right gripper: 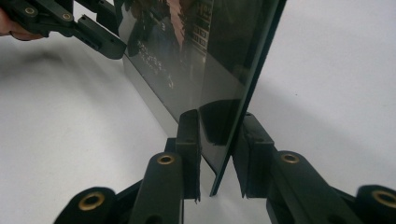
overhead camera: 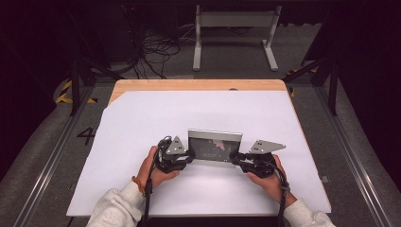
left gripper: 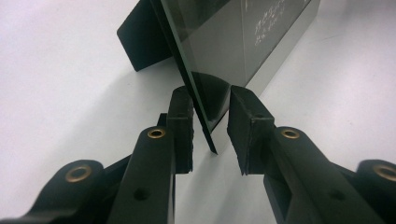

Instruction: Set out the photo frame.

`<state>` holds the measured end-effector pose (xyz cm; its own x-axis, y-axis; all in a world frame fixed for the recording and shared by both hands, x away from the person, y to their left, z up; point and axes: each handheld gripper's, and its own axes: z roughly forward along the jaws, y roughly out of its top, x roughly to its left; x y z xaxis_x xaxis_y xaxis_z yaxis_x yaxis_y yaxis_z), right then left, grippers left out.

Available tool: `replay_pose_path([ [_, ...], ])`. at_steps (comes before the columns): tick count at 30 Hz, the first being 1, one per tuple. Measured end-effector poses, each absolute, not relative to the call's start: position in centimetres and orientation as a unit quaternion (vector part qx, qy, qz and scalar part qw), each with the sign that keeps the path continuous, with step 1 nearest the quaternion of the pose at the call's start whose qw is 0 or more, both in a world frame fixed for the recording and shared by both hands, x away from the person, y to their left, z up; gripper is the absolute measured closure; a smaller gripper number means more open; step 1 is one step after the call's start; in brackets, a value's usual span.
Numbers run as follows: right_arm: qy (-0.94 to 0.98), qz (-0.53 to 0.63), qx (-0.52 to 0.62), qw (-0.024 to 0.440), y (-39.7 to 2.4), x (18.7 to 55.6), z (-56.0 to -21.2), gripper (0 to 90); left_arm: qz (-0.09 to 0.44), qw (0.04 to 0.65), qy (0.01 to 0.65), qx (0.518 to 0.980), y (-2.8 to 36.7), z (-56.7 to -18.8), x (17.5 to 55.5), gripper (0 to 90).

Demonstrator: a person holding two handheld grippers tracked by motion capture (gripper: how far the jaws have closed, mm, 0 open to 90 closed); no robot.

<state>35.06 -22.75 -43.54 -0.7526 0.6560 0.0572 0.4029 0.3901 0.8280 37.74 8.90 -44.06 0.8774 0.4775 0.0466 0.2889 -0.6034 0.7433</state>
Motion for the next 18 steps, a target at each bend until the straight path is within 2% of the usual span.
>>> replay_pose_path([
  [18, 0.819, 0.449, 0.324, 0.149, -21.1, 35.7, -43.7, 70.3, 0.137, 0.388, 0.227, 0.883, 10.1, -44.2, 37.4, 70.8],
])
